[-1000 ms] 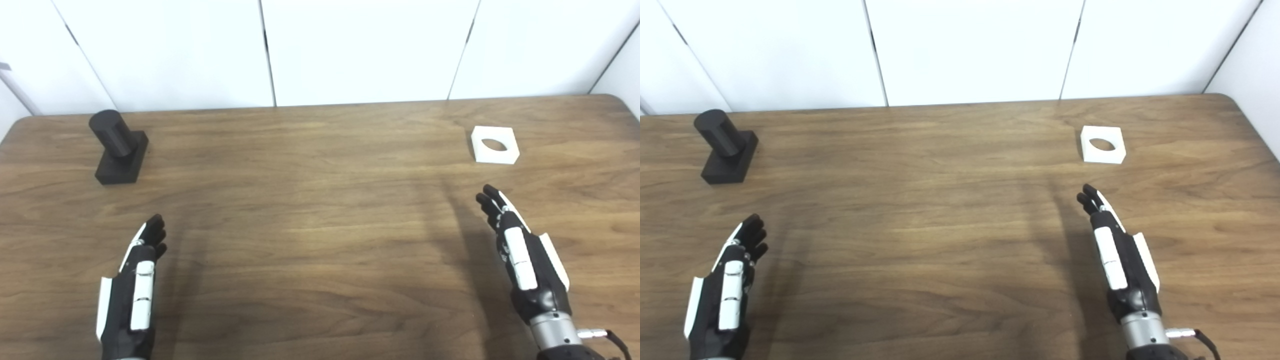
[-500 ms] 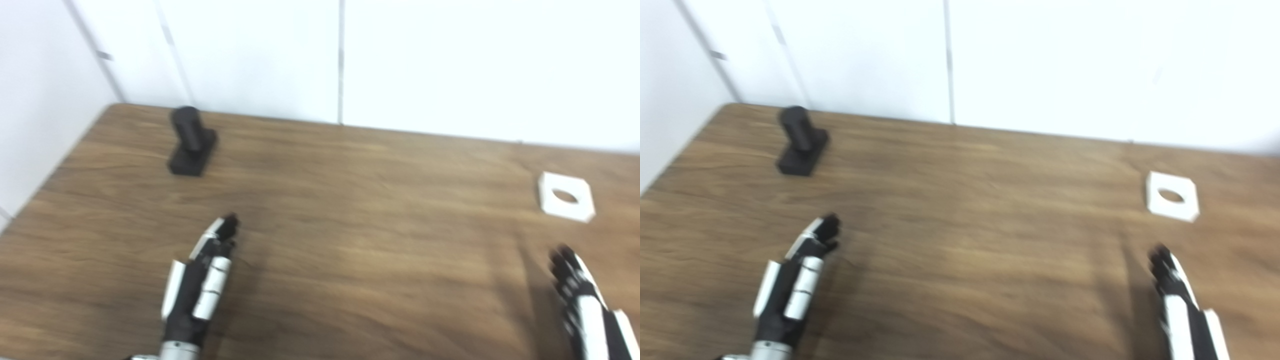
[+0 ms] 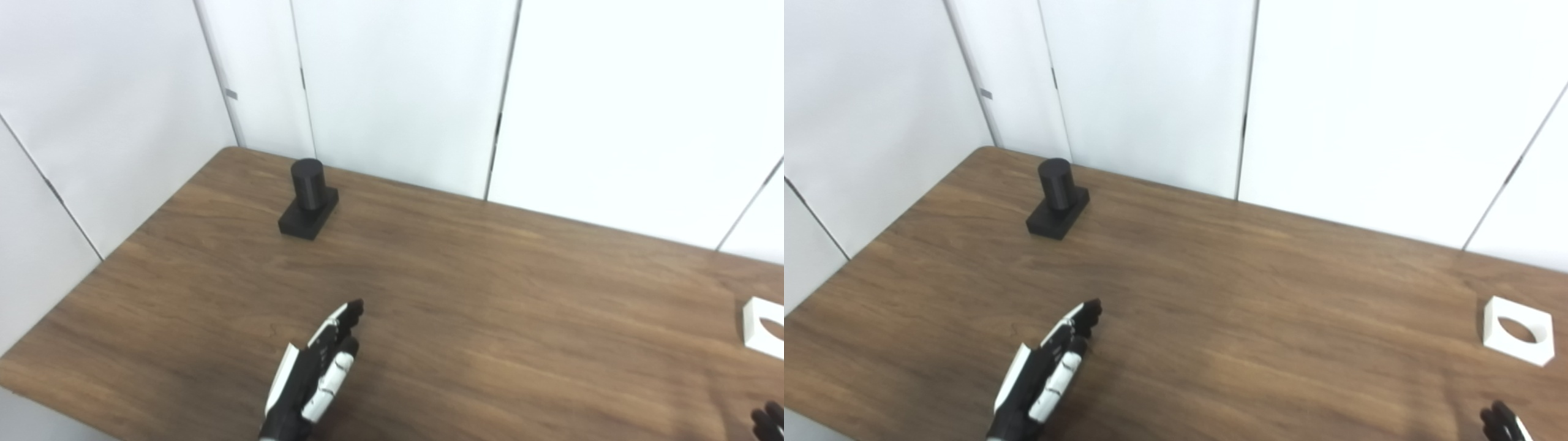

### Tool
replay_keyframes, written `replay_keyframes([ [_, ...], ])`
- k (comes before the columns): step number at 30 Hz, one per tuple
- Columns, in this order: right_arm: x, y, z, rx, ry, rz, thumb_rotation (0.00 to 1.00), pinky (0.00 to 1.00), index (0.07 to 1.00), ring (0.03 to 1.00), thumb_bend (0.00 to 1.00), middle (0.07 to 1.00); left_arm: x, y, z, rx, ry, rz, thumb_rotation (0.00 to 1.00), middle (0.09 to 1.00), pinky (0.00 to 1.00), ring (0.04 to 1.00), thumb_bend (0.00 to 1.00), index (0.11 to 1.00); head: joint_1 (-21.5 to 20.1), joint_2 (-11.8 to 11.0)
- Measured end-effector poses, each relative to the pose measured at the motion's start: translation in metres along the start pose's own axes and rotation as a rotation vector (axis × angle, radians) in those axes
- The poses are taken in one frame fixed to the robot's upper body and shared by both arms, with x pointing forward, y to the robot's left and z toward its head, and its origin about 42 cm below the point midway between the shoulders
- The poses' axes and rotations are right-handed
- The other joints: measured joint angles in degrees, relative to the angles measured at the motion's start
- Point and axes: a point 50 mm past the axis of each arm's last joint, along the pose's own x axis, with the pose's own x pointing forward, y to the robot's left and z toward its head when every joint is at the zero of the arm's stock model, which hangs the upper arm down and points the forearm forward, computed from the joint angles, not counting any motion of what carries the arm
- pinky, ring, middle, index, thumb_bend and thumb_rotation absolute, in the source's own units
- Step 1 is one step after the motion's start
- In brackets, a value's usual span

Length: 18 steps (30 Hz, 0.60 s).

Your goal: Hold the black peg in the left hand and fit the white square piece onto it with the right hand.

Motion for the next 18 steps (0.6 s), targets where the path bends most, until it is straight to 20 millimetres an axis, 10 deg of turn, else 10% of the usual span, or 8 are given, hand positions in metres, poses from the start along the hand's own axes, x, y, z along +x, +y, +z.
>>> replay_keyframes([
  [18,0.0007,-0.0016,-0.0046,-0.004,-0.014,-0.001,1.0,0.99,0.892,0.928,0.52,0.891,-0.0011,-0.0022,-0.0044,-0.019,-0.034,0.003,0.77,0.933,0.95,0.946,0.58,0.901,0.44,-1.85],
])
